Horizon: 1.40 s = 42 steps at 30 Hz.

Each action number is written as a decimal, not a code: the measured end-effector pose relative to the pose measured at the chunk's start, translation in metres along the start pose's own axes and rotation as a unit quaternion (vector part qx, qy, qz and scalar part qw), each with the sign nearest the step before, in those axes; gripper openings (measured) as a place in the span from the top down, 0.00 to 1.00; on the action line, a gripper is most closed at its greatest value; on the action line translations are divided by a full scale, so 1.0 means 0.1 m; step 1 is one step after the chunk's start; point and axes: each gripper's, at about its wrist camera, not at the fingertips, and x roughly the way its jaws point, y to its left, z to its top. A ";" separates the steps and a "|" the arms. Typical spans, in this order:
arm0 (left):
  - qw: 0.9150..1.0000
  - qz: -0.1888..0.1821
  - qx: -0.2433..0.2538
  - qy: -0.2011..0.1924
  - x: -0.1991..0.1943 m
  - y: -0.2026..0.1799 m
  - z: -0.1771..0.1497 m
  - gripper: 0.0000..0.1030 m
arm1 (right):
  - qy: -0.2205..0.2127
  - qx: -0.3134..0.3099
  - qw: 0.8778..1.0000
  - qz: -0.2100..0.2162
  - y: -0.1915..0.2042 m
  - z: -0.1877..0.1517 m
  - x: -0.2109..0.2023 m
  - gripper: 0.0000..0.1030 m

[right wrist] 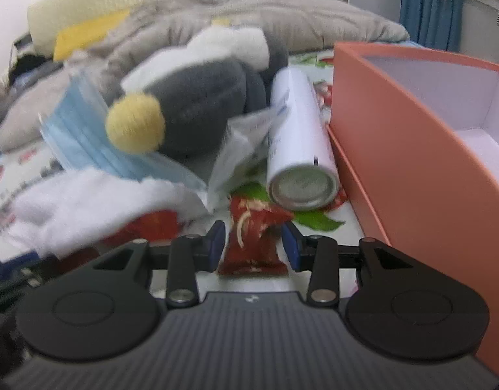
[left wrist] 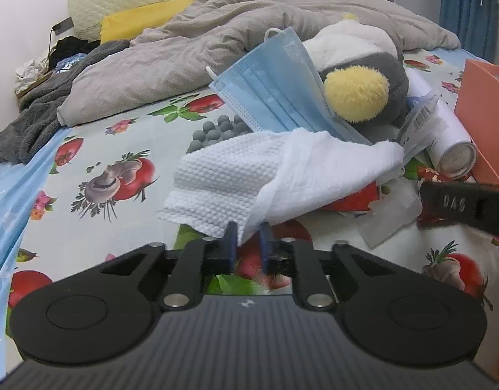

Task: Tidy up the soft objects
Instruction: 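Grasp the red snack packet with the right gripper while the left approaches the white wipe, then pinch the white wipe with the left gripper and lift it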

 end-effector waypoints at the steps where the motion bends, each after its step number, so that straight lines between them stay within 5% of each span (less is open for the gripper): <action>1: 1.000 0.000 0.000 0.000 0.01 0.00 0.00 0.91 | 0.010 0.005 1.000 0.003 -0.01 0.00 0.03 0.61; 9: 0.999 -0.028 -0.027 0.009 -0.02 0.03 0.02 0.97 | 0.015 0.012 1.000 0.013 -0.06 0.00 -0.03 0.73; 23: 0.994 -0.035 -0.107 0.006 -0.83 0.04 -0.11 0.98 | -0.017 -0.020 0.999 0.041 -0.16 -0.05 -0.66 0.73; 42: 0.986 -0.055 -0.160 -0.004 -2.36 -0.16 -1.12 0.98 | -0.014 -0.109 0.988 0.108 -0.49 -0.71 -1.69 0.73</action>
